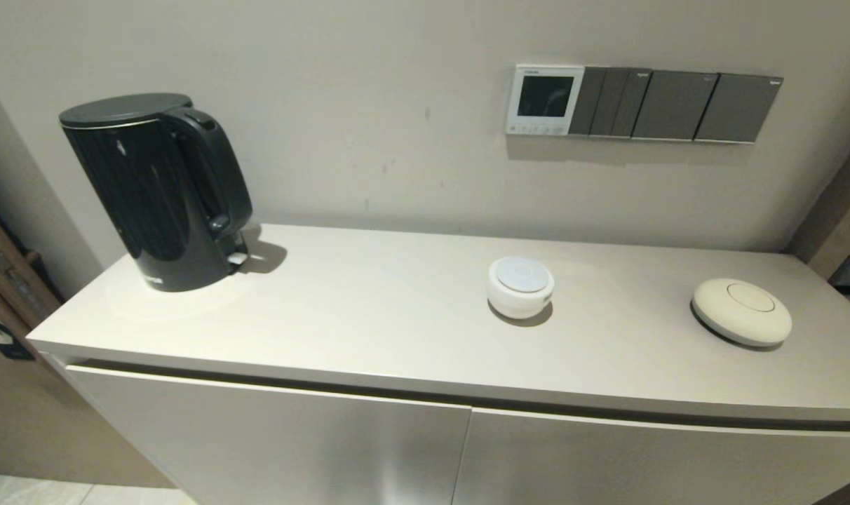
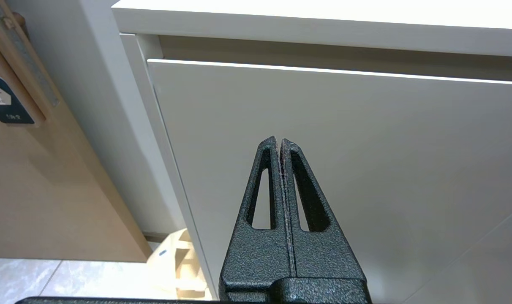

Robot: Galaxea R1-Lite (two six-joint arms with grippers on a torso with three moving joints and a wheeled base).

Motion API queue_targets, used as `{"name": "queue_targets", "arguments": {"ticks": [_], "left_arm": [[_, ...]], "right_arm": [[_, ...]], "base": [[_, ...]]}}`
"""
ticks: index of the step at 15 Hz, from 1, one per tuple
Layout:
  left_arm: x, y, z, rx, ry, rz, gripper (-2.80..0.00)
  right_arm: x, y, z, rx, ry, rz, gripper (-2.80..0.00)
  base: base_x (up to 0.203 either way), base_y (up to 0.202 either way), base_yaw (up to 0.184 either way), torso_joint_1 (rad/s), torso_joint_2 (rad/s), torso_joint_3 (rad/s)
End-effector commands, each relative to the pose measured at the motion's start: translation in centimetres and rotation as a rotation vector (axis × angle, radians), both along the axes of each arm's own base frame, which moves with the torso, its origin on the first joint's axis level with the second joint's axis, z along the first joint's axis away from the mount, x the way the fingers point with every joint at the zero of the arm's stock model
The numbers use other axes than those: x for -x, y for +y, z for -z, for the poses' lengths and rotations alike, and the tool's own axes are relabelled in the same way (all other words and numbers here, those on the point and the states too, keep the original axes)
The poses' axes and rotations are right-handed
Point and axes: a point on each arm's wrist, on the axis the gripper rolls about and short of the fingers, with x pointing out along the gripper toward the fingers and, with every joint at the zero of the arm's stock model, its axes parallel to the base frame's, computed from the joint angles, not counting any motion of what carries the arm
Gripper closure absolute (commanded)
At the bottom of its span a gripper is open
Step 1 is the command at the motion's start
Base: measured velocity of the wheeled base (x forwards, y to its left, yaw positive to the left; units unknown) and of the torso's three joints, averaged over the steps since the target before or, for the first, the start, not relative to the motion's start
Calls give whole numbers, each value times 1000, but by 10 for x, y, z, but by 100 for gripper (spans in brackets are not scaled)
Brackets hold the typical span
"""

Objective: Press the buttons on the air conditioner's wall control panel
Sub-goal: Turn on the central air conditioner

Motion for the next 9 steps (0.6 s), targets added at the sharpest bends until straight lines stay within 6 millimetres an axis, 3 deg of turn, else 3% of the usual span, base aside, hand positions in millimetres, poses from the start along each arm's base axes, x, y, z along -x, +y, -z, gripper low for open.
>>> {"name": "queue_targets", "arguments": {"ticks": [1,4,9], "left_arm": [[0,0,0,0,-1,0,0],[0,0,0,0,-1,-3,0],[0,0,0,0,-1,0,0]], "right_arm": [[0,0,0,7,-2,0,0],[9,0,-33,14,-126,-16,0],[9,1,-148,19,-240,-32,0]], "base": [[0,0,0,0,0,0],[0,0,0,0,0,0],[0,0,0,0,0,0]]}}
